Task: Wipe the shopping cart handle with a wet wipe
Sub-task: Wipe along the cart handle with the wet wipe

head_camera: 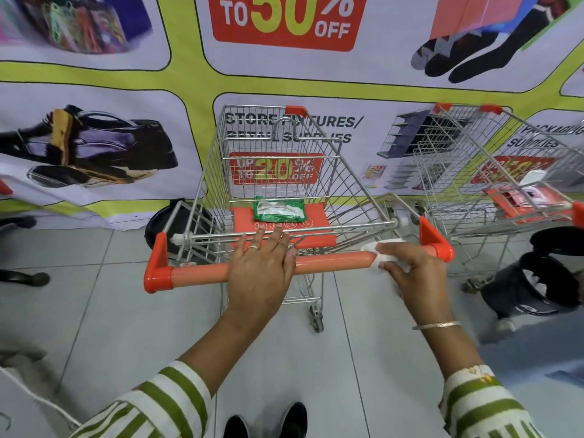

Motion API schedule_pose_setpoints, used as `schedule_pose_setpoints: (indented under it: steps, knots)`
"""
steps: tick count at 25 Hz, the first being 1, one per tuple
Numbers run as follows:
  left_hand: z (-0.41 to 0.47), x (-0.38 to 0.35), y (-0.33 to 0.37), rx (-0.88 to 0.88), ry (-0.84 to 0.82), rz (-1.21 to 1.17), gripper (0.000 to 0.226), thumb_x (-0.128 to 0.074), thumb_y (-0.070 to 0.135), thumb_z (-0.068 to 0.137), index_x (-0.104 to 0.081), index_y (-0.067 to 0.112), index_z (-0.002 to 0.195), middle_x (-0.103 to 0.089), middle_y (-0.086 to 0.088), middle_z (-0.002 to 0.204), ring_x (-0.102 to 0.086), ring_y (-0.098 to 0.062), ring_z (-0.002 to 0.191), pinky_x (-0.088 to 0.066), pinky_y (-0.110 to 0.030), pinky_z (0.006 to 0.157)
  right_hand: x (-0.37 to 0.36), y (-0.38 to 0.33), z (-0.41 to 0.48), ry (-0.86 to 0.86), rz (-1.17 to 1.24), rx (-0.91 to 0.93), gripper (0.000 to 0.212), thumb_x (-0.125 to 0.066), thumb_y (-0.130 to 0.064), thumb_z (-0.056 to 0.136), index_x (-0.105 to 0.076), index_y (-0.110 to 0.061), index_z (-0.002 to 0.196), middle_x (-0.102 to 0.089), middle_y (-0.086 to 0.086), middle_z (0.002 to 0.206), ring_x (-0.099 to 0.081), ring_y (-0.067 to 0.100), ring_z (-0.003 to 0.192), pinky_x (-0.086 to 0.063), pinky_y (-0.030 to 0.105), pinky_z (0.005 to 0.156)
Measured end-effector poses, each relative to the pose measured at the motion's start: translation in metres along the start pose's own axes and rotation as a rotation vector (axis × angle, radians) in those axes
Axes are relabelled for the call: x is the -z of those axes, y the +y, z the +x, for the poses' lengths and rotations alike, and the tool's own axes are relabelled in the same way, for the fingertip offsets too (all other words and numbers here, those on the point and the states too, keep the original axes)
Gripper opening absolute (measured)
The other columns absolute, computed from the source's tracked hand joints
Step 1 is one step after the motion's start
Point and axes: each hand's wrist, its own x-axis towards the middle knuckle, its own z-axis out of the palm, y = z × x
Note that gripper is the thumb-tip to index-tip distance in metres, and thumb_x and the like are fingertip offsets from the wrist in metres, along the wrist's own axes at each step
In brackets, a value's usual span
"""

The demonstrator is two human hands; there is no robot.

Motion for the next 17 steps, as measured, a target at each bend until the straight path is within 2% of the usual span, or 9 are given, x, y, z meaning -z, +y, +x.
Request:
schedule_pose_setpoints:
  steps: [2, 4, 6, 9, 13, 15, 17]
  knots:
    - [-0.001, 0.000, -0.001, -0.004, 0.011, -0.007, 0.042, -0.035, 0.034, 0.091, -0.062, 0.016, 0.118, -0.064, -0.002, 0.124, -0.056, -0.025, 0.119, -0.038, -0.046, 0.105, -0.003, -0.001, -0.002, -0.062, -0.043, 0.027, 0.032, -0.075, 0.011, 0.064, -0.071, -0.003, 0.092, -0.073, 0.017, 0.091, -0.063, 0.022, 0.085, -0.040, 0.016, 0.078]
    - [-0.002, 0.000, -0.002, -0.009, 0.021, -0.001, 0.042, -0.035, 0.035, 0.091, -0.063, 0.016, 0.117, -0.065, -0.002, 0.124, -0.057, -0.025, 0.119, -0.039, -0.046, 0.104, 0.007, 0.007, 0.004, -0.075, -0.025, -0.037, 0.031, -0.076, 0.009, 0.063, -0.071, -0.004, 0.091, -0.073, 0.018, 0.090, -0.064, 0.026, 0.084, -0.038, 0.010, 0.070]
    - [-0.002, -0.001, -0.002, -0.003, 0.010, -0.002, 0.042, -0.035, 0.035, 0.091, -0.061, 0.017, 0.119, -0.062, -0.001, 0.127, -0.054, -0.024, 0.122, -0.037, -0.045, 0.105, 0.017, 0.015, 0.008, -0.045, -0.019, -0.094, 0.031, -0.075, 0.011, 0.063, -0.071, -0.003, 0.091, -0.073, 0.018, 0.091, -0.066, 0.031, 0.087, -0.039, 0.009, 0.074]
    - [0.000, -0.004, 0.001, 0.000, -0.020, -0.001, 0.044, -0.030, 0.035, 0.092, -0.057, 0.020, 0.124, -0.057, 0.001, 0.133, -0.048, -0.022, 0.128, -0.032, -0.043, 0.109, 0.000, -0.007, 0.002, -0.061, -0.030, -0.054, 0.032, -0.074, 0.012, 0.063, -0.071, -0.003, 0.091, -0.073, 0.018, 0.093, -0.066, 0.031, 0.090, -0.044, 0.026, 0.081]
    - [0.000, -0.004, -0.006, 0.009, -0.019, -0.017, 0.045, -0.029, 0.036, 0.092, -0.056, 0.019, 0.125, -0.056, 0.000, 0.134, -0.046, -0.022, 0.129, -0.030, -0.045, 0.110, -0.018, -0.025, -0.005, -0.151, -0.034, 0.033, 0.033, -0.071, 0.008, 0.067, -0.070, -0.007, 0.097, -0.073, 0.014, 0.098, -0.065, 0.025, 0.091, -0.040, 0.021, 0.077]
    - [-0.001, -0.002, -0.007, 0.012, -0.024, -0.018, 0.047, -0.028, 0.037, 0.092, -0.056, 0.018, 0.125, -0.056, 0.000, 0.134, -0.046, -0.023, 0.130, -0.030, -0.046, 0.110, 0.003, -0.005, -0.001, -0.154, -0.059, -0.013, 0.034, -0.066, 0.012, 0.072, -0.069, -0.005, 0.101, -0.071, 0.015, 0.105, -0.064, 0.027, 0.101, -0.041, 0.022, 0.086]
    - [-0.001, -0.002, -0.005, 0.018, -0.041, -0.003, 0.047, -0.027, 0.038, 0.093, -0.054, 0.019, 0.126, -0.053, 0.001, 0.137, -0.044, -0.022, 0.131, -0.028, -0.045, 0.111, 0.024, 0.009, -0.005, -0.062, -0.089, -0.112, 0.037, -0.059, 0.016, 0.077, -0.069, -0.009, 0.102, -0.068, 0.013, 0.112, -0.061, 0.028, 0.109, -0.041, 0.016, 0.092]
